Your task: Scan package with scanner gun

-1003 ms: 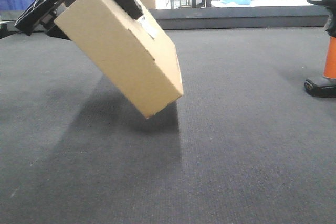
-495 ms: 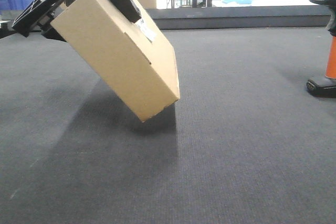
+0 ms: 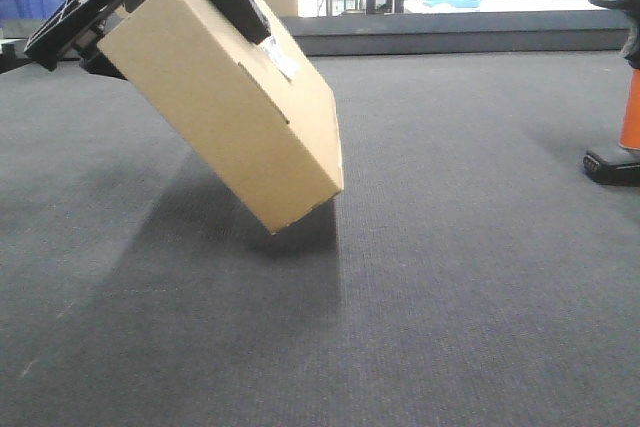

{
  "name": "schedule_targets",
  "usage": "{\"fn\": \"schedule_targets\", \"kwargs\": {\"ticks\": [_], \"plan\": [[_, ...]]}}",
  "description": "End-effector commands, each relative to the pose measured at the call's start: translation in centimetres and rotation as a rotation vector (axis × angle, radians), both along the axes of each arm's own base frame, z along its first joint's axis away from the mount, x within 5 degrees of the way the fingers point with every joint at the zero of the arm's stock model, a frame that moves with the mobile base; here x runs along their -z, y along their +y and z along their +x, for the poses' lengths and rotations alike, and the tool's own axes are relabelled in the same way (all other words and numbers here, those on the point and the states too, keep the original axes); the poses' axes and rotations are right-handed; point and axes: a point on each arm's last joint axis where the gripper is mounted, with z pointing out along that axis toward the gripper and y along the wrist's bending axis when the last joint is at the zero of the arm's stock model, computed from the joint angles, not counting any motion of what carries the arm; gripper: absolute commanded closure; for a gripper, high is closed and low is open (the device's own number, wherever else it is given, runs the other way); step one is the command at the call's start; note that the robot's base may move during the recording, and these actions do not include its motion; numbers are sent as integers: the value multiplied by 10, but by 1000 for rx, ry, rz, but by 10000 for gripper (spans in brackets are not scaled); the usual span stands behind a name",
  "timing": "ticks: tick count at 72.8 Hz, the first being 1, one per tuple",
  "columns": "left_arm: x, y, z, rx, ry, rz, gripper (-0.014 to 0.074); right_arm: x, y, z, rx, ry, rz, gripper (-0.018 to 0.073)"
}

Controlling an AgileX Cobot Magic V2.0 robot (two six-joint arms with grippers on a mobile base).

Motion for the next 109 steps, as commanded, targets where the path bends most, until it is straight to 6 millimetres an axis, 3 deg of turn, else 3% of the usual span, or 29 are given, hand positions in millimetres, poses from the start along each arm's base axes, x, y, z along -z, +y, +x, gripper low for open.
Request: {"fn": "schedule_targets", "kwargs": {"ticks": [1, 14, 32, 46, 73, 95, 103, 109], "plan": [[-2, -2, -1, 5, -6, -5, 708, 1, -1, 9, 15, -4, 31, 728], [-2, -2, -1, 5, -6, -5, 708, 15, -5, 32, 53, 40, 103, 728], [-2, -2, -1, 5, -6, -5, 708, 33, -13, 73, 117, -112, 155, 724], [-2, -2, -1, 5, -8, -4, 708, 50, -15, 91, 138, -170, 230, 724], [-1, -1, 0, 7, -18, 11, 708, 71, -17, 106, 149, -190, 270, 724], [-1, 0, 0, 12, -25, 28, 708, 73, -17, 106, 144, -187, 267, 722], [-1, 0, 0, 12, -27, 30, 708, 75, -16, 106, 146, -162, 270, 587], [-1, 0, 0, 11, -29, 29, 708, 76, -16, 106, 147, -153, 271, 396]]}}
